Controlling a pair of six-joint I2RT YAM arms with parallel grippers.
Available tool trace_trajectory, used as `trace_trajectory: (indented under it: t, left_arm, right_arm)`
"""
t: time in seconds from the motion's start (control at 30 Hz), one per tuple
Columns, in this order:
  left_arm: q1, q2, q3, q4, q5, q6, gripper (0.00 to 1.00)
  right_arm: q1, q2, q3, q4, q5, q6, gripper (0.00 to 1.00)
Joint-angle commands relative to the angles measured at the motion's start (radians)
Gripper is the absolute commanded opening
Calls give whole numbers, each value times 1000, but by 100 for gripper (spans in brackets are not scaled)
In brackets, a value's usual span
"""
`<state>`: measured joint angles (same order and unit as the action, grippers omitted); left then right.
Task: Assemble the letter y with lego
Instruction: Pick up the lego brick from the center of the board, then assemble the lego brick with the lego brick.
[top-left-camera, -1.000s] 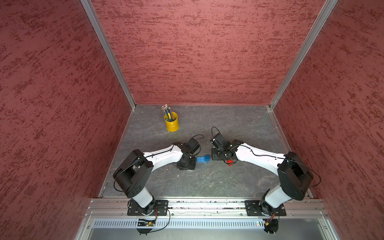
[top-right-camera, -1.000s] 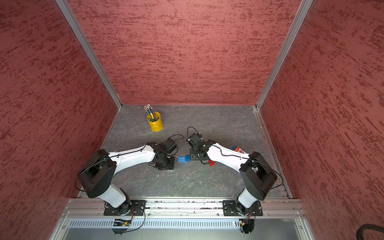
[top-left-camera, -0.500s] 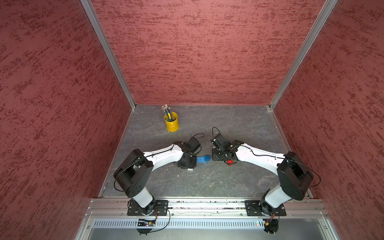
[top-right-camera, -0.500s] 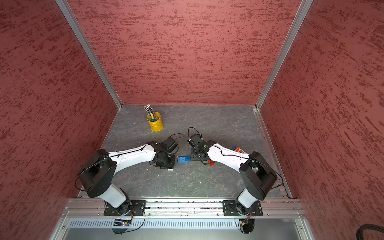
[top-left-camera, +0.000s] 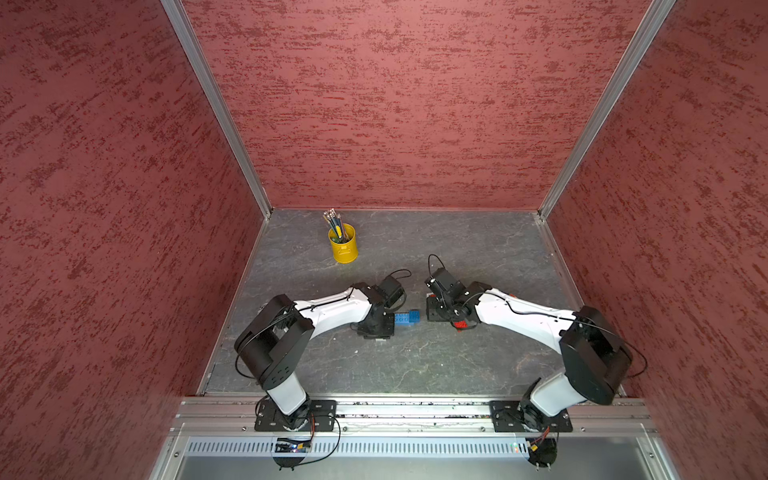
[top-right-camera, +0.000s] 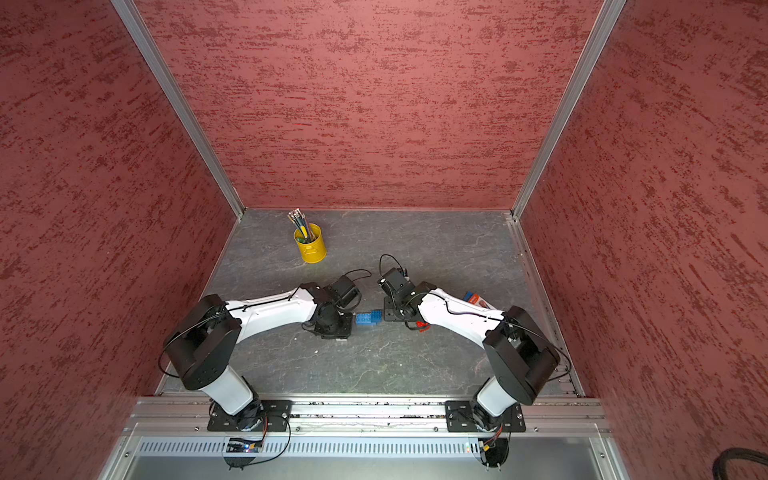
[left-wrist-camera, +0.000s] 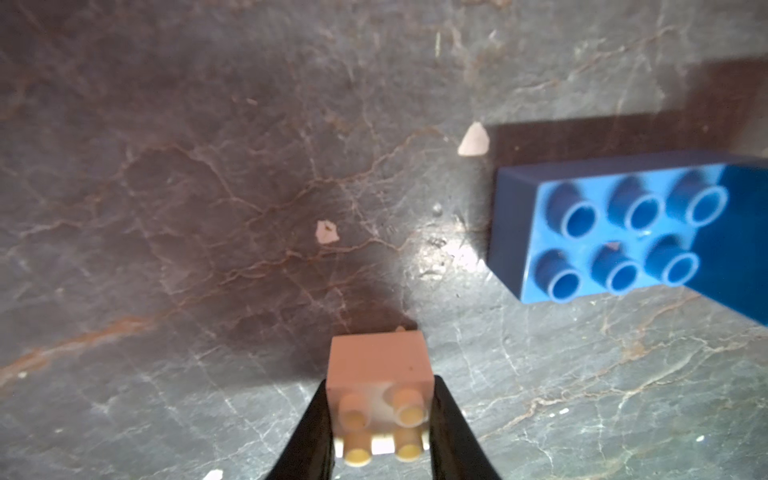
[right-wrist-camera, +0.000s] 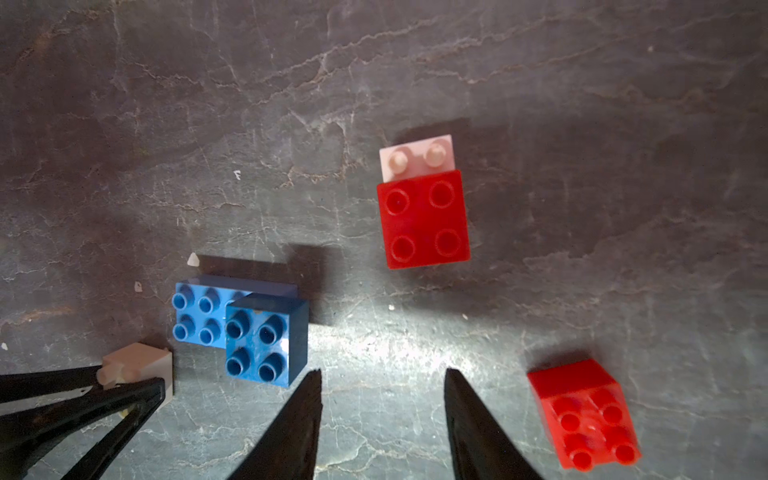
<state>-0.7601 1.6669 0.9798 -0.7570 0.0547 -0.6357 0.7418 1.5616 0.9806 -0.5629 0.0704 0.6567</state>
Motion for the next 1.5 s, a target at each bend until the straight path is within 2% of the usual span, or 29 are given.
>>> trace_trajectory:
  t: [0.0,0.23,0.53,0.97,1.47]
  left_arm:
    - [-4,-5,30,-17,-21,1,28]
    - [24,-28,88,-27,-4,6,28]
    - [68,-5,162,-14,23,14,27]
    - [74,98,253,-34,60,29,26]
    - [50,169,270,-60,78,21,25]
  right_arm:
    - [-9,-32,-15,20,-2,-3,50]
    - [-9,-95,-70,88,-87,-39,50]
    - [-7,-199,-184,228,-317,-95,49]
    - [-7,-214,-198,204,-282,-105,49]
    - [-7,-195,-188,196,-257,-115,49]
